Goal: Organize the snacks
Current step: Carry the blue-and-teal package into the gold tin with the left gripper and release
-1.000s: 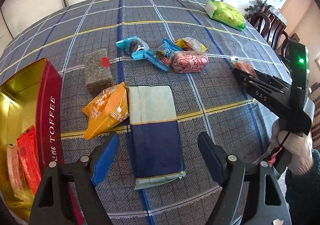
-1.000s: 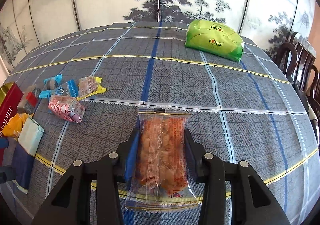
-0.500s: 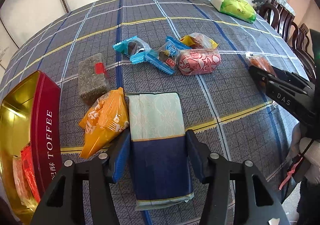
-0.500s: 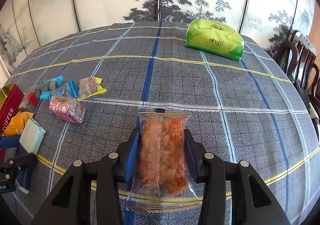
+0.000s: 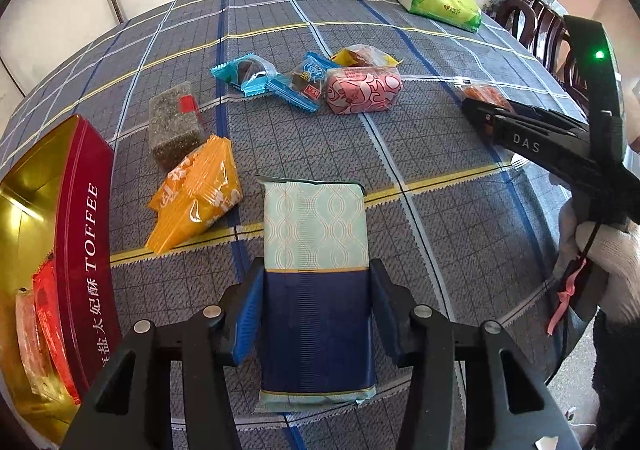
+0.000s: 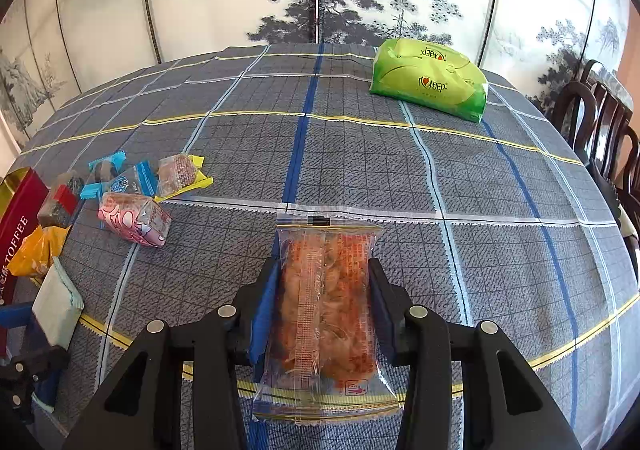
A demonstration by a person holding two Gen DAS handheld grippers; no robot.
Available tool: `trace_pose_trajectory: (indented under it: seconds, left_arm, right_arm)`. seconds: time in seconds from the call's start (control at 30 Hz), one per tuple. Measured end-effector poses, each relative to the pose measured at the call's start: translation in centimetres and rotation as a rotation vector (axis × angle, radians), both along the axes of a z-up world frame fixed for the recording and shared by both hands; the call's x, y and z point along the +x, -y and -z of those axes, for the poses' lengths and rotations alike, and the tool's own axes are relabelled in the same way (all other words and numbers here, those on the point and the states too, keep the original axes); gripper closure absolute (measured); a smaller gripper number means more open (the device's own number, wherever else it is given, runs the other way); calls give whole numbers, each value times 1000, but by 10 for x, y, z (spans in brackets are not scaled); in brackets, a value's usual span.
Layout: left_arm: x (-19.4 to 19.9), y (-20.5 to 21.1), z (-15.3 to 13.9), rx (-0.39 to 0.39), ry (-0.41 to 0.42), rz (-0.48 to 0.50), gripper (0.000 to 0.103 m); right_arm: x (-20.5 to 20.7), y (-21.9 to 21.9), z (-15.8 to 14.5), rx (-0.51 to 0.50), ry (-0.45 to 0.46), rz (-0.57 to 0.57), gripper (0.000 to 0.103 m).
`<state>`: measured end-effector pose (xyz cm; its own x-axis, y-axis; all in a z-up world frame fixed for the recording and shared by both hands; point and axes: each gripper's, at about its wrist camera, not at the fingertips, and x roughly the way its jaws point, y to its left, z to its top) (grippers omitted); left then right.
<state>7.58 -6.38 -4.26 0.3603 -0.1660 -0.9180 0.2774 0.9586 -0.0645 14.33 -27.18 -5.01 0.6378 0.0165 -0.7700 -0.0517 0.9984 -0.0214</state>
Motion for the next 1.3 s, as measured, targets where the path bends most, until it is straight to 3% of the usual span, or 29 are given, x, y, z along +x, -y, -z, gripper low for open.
trace_pose_trajectory:
  seconds: [0.3, 0.6, 0.97, 1.3]
  left_arm:
    - [-18, -4, -13, -15, 19, 8, 58]
    - [-25, -23, -50, -22, 107, -22, 58]
    - [-22, -104, -83, 29, 185, -185, 57]
    - [-20, -182, -63, 92, 118, -346, 57]
  right_arm:
    - [0, 0, 0, 1, 0, 0, 59]
    - [0, 0, 0, -1, 0, 0, 59]
    - [0, 0, 0, -1, 0, 0, 59]
    - [0, 0, 0, -2, 0, 1, 59]
